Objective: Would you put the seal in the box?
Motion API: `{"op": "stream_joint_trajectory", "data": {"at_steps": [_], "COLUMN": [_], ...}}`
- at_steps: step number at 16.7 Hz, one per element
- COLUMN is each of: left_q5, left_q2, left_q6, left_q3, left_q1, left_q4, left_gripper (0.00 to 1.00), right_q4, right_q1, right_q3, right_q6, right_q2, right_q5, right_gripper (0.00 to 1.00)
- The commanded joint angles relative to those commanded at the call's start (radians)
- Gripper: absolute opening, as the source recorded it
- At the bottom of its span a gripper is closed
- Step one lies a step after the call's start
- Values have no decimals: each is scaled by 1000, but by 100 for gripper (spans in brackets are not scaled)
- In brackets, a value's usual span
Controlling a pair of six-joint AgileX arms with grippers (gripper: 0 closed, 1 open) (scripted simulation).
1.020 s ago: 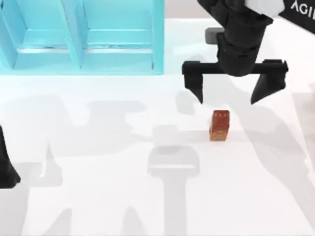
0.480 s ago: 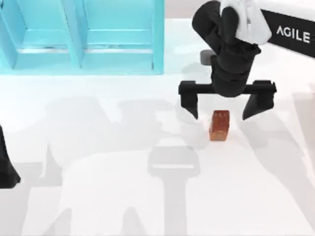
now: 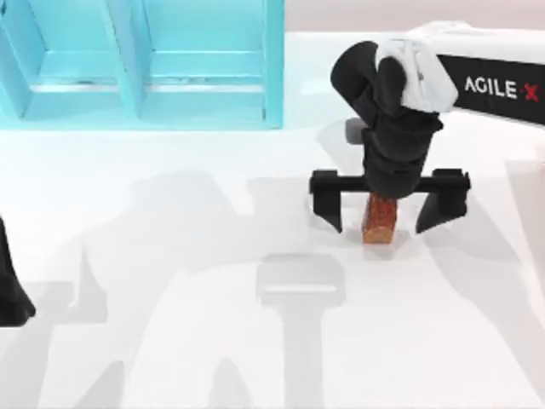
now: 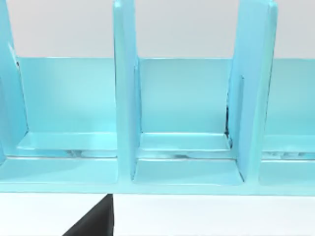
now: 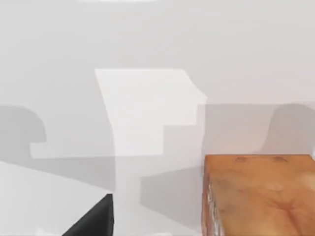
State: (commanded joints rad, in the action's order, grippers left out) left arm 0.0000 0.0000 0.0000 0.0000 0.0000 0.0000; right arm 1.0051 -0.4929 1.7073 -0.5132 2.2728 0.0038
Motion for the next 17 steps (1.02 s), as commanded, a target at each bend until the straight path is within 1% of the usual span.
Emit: {"op": "stream_joint_trajectory", "data": {"at_steps": [13, 14, 17], "left_q5": [0, 0, 0], "left_q2": [0, 0, 0], "left_q6": [0, 0, 0], "left_q3": [0, 0, 0], "left_q1": [0, 0, 0], "left_q4": [0, 0, 0], "left_gripper": [100, 100, 100], "right_q4": [0, 0, 0], "right_q1": [0, 0, 0], "right_q3": [0, 0, 0], "right_q6": [0, 0, 0], "right_q2": [0, 0, 0], "right_q5": [0, 0, 0], "right_gripper": [2, 0, 0]}}
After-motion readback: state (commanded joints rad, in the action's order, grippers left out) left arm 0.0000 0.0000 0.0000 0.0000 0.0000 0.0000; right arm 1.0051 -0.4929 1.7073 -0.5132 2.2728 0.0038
